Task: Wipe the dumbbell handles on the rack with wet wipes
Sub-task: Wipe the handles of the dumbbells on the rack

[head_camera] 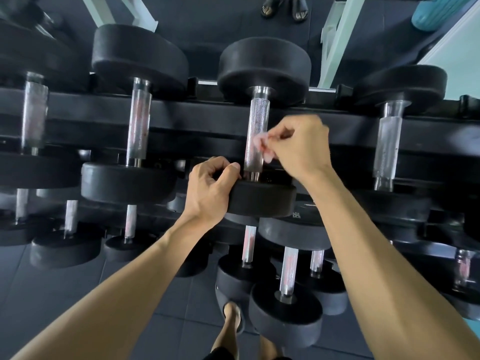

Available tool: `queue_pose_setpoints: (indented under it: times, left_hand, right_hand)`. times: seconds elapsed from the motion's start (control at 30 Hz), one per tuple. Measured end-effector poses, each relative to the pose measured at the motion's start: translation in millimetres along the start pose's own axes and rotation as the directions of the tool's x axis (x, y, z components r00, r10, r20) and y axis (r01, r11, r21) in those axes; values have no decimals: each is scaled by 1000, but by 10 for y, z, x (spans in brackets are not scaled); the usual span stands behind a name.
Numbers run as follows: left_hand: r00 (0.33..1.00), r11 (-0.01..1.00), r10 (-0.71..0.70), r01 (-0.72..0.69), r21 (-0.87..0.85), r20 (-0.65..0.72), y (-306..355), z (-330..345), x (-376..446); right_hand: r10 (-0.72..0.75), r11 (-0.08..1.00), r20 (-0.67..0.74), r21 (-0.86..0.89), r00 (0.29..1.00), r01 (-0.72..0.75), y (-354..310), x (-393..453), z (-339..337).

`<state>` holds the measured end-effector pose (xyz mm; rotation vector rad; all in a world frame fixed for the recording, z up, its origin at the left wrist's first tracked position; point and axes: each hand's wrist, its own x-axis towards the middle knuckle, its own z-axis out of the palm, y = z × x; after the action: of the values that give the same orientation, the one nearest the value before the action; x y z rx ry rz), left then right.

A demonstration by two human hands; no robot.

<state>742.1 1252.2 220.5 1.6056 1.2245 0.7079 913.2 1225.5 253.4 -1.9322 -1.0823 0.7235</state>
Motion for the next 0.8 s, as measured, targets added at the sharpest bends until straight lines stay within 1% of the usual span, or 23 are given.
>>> queue_pose_setpoints:
  times: [0.03,0.07,0.1,0.13,0.2,0.23,0.27,0.3,0.37,0.4,0.47,0.57,0.6,0.63,0.7,0.73,0.8]
  left_hand:
    - [1000,1000,0,0,2,0,2,1,1]
    - [1000,1000,0,0,4,3,4,1,6]
    - [1000,1000,0,0,5,4,5,-2,4]
    - [1000,1000,2,-2,7,1,7,-3,-2]
    - [1000,1000,8,-8,8,-7,12,-3,-6]
    - [1000,1000,7,-7,6,-10,10,-1,-10]
    - [1000,1000,3,-3,-1,-10,9,2,-14]
    - [1000,1000,1,-1,-9,-6,9,3,-11]
    - [1000,1000,-2,2,-16,-2,10,1,-18]
    - [1000,1000,-1,1,-16,-6,13,-3,-18]
    - [1000,1000,-9,9,-8,-6,5,-1,-17]
    - [1000,999,-29,29,-30,-3,-13,-1,-30]
    - [1000,999,-27,27,-40,1,-16,1,-32]
    - [1000,999,-30,30,-42,1,-11,-3,-31]
    - [999,999,-33,32,-34,-6,-7,-9,-3]
    - [999,999,-35,35,-36,-11,-11,-3,5]
    - [999,999,-36,35,-41,-9,-9,1,10]
  right_hand:
    - [1,1000,-30,26,1000,-1,-10,45,6]
    - [17,999,-30,36,999,-16,1,51,13]
    - [34,999,6,25,999,-34,40,22,17]
    - [55,998,72,-8,996,-54,82,-42,8]
    - [99,990,243,-117,965,-72,158,-167,-16]
    - [109,988,284,-140,953,-71,202,-175,-22]
    - [97,991,275,-115,957,-67,214,-147,-25]
    - [80,996,227,-44,971,-72,223,-74,-23]
    - [104,978,128,166,986,-125,256,92,0]
    - [118,962,115,232,986,-142,271,145,15]
    - [143,952,148,251,979,-176,336,103,54]
    - [180,969,271,119,946,-218,421,-112,86]
    - [178,964,287,140,941,-225,412,-123,76]
    - [190,941,272,222,943,-254,363,-84,68]
    - [242,848,181,439,953,-298,224,79,78]
    - [262,809,154,503,953,-303,188,150,90]
    - [276,789,153,528,949,-315,192,157,119]
